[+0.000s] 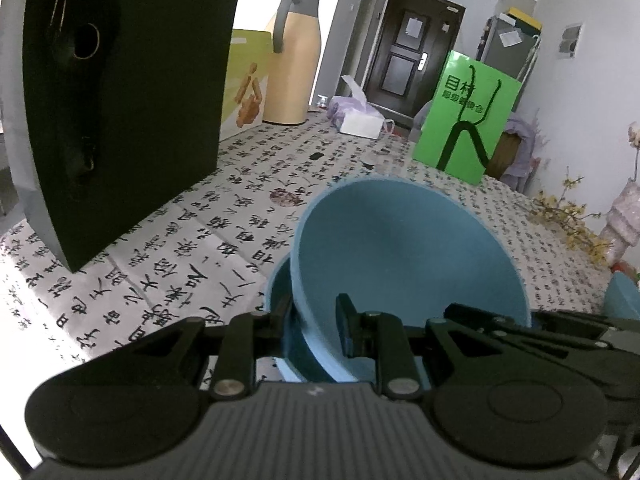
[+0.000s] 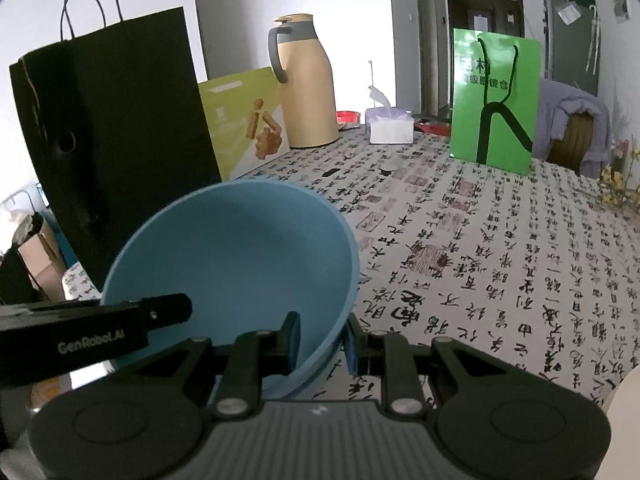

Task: Organize plates and bowls
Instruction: 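Lower the blue bowl into the blue bowl beside the black bag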

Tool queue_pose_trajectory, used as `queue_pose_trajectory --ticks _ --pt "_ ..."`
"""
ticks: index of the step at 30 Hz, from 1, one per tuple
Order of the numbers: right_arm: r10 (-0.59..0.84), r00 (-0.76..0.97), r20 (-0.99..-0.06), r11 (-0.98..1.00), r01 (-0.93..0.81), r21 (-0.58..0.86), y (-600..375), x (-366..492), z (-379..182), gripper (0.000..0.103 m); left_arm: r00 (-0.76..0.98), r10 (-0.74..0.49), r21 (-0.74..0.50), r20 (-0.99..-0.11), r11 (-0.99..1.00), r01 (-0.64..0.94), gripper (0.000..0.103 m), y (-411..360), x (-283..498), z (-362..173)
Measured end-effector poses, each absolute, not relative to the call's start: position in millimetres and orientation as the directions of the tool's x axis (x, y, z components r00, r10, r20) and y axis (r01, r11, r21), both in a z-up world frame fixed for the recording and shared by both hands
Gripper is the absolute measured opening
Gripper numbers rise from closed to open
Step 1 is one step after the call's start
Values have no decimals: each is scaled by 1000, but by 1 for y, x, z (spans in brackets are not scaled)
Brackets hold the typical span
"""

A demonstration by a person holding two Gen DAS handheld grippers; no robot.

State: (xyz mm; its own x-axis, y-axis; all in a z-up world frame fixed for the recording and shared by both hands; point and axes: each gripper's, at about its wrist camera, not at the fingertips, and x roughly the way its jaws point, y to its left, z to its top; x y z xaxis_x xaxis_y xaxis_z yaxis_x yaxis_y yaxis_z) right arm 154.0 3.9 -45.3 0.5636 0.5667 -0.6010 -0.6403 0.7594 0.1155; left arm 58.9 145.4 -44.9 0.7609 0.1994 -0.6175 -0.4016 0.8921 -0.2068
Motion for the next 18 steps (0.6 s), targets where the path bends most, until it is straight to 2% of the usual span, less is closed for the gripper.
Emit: queue_pose_trajectory --ticks 13,18 --pt "470 668 -577 768 -632 -106 27 138 -53 22 749 240 -166 -618 891 -422 19 145 60 -49" --pt "463 675 -574 768 -629 -119 27 140 -53 21 750 242 -166 -616 890 -424 19 145 61 -49"
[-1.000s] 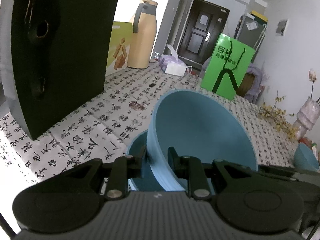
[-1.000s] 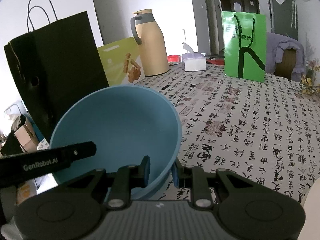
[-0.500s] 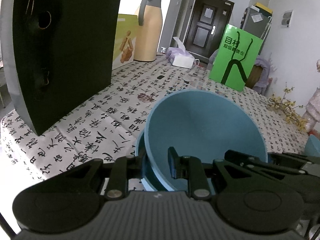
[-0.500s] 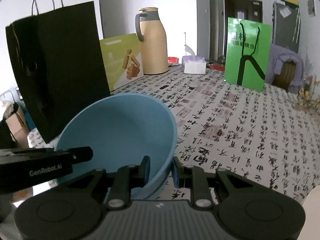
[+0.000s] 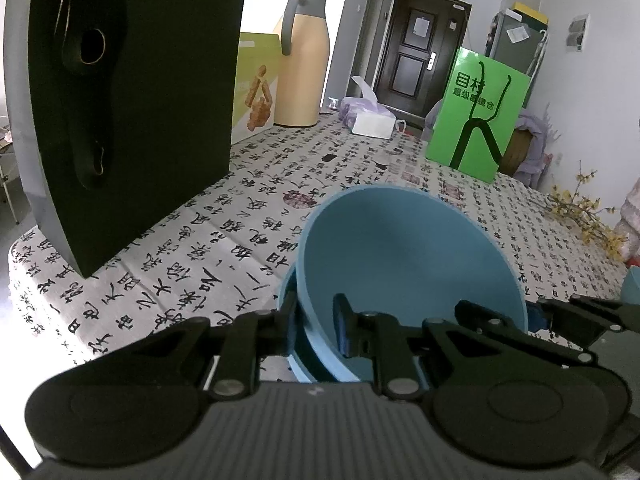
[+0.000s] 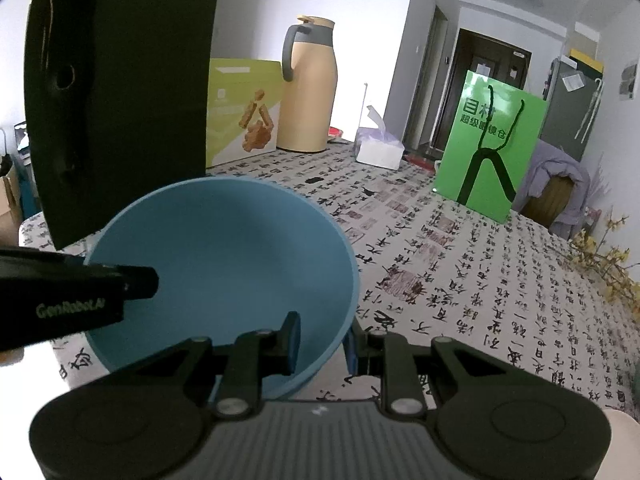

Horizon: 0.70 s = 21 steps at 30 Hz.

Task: Organize plates and bowls
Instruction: 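Lower the blue bowl into the blue bowl beside the black bag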

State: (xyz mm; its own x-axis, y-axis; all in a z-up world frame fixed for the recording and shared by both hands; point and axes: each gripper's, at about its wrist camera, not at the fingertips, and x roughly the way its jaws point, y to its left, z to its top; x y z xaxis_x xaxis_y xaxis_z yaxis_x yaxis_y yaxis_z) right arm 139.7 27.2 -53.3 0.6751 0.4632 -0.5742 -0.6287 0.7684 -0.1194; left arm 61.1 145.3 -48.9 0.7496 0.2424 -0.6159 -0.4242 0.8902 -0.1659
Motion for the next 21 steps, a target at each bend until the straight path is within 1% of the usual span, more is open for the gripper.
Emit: queue_pose_trajectory --ticks 10,16,21 --pt "493 668 -558 791 -611 -33 13 144 -48 21 753 215 -195 -622 889 -415 19 153 61 -48" --pt "501 665 -553 795 -606 -10 11 146 -47 10 759 214 -196 -615 891 -410 20 155 61 -44" --pt "513 652 -559 792 -610 14 10 146 -46 11 752 235 -161 -616 897 -412 20 156 63 -41"
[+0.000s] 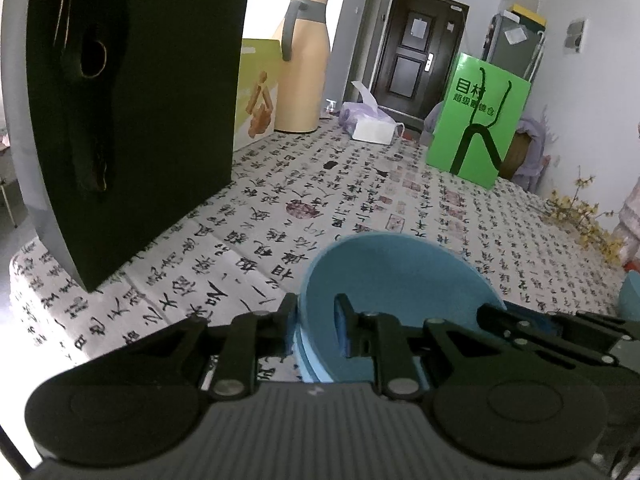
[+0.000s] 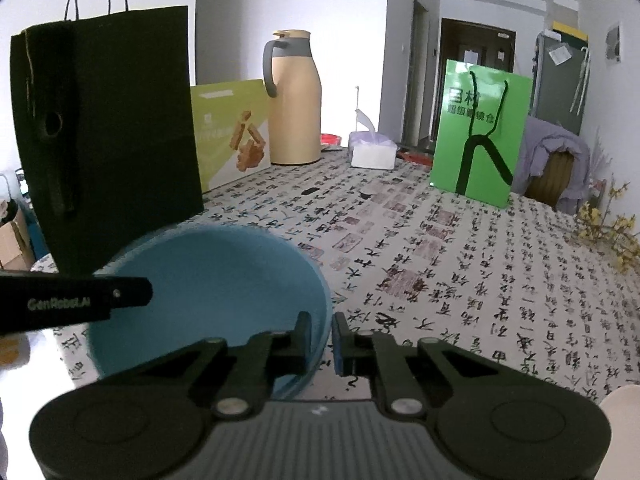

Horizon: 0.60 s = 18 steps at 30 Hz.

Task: Organize plates and bowls
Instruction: 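Lower the blue bowl into the blue bowl beside the black bag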

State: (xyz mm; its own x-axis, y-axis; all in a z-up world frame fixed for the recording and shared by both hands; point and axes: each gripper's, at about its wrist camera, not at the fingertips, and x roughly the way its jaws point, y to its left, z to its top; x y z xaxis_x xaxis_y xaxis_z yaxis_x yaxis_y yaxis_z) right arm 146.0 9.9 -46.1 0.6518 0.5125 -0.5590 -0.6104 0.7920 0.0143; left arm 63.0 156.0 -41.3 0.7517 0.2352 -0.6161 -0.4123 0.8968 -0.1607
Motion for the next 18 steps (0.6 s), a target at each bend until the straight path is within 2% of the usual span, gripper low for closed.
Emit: queue_pose_trajectory --ticks 3,11,14,16,17,18 --pt "512 654 -556 793 -610 13 10 145 -46 10 741 238 -145 -628 900 -412 16 159 65 -43" --pt "524 645 -556 789 -614 30 7 145 -45 12 739 255 -117 -623 904 -411 16 154 66 -44" --pt "530 643 -552 794 -605 58 1 146 -43 17 750 271 -100 -603 907 -408 19 150 63 -38" --pt "549 631 -548 793 -601 102 -7 149 -40 22 764 274 -93 -585 913 -398 36 146 61 -33" --pt "559 627 -543 792 -597 126 -12 150 -39 27 770 276 -90 -575 914 -395 53 145 60 -31" --pt "562 631 -534 796 -588 144 -17 150 -38 40 776 282 -87 -564 915 -395 67 143 58 -29"
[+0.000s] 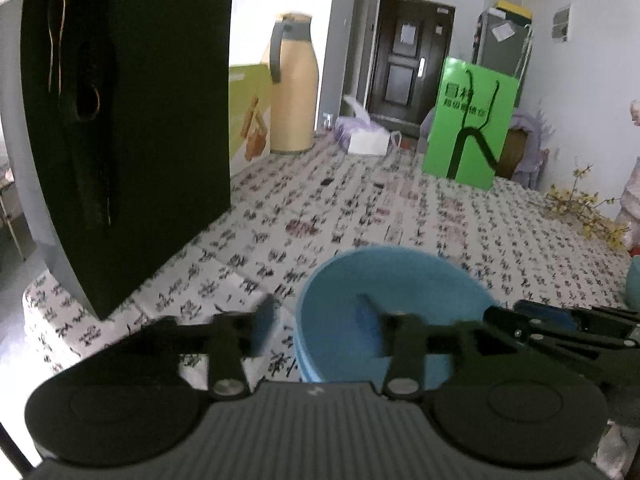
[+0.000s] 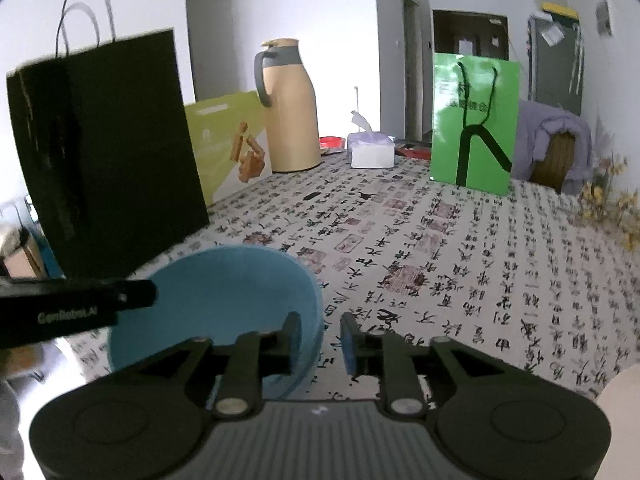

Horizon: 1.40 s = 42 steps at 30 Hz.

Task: Organize plates and bowls
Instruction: 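Lower the blue bowl into the blue bowl beside the black bag, then open both grippers to release the stacked blue bowl, then pull both open grippers back and turn toward the remaining blue bowl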

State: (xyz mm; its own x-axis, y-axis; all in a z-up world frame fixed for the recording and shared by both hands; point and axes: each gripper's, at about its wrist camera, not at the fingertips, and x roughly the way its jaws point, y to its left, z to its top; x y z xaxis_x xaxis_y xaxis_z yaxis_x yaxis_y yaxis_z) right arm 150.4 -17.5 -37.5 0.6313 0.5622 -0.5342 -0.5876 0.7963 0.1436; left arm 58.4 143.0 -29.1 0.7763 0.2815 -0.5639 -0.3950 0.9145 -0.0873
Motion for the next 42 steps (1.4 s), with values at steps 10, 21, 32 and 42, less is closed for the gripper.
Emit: queue_pose_trajectory --ticks 10,21,32,42 --pt "565 690 -452 820 -527 221 -69 148 -28 103 859 275 -117 -431 927 -355 103 121 41 -8" --pt "549 715 -433 833 -513 208 -95 136 -28 103 864 272 -124 -424 927 -353 103 105 31 -8" --pt "531 732 -426 846 -486 219 -119 129 -29 103 868 264 -116 -421 933 -340 103 91 28 -6" --pt "513 755 -408 858 -455 237 -144 129 -28 103 876 257 -103 -407 940 -324 103 73 29 -3"
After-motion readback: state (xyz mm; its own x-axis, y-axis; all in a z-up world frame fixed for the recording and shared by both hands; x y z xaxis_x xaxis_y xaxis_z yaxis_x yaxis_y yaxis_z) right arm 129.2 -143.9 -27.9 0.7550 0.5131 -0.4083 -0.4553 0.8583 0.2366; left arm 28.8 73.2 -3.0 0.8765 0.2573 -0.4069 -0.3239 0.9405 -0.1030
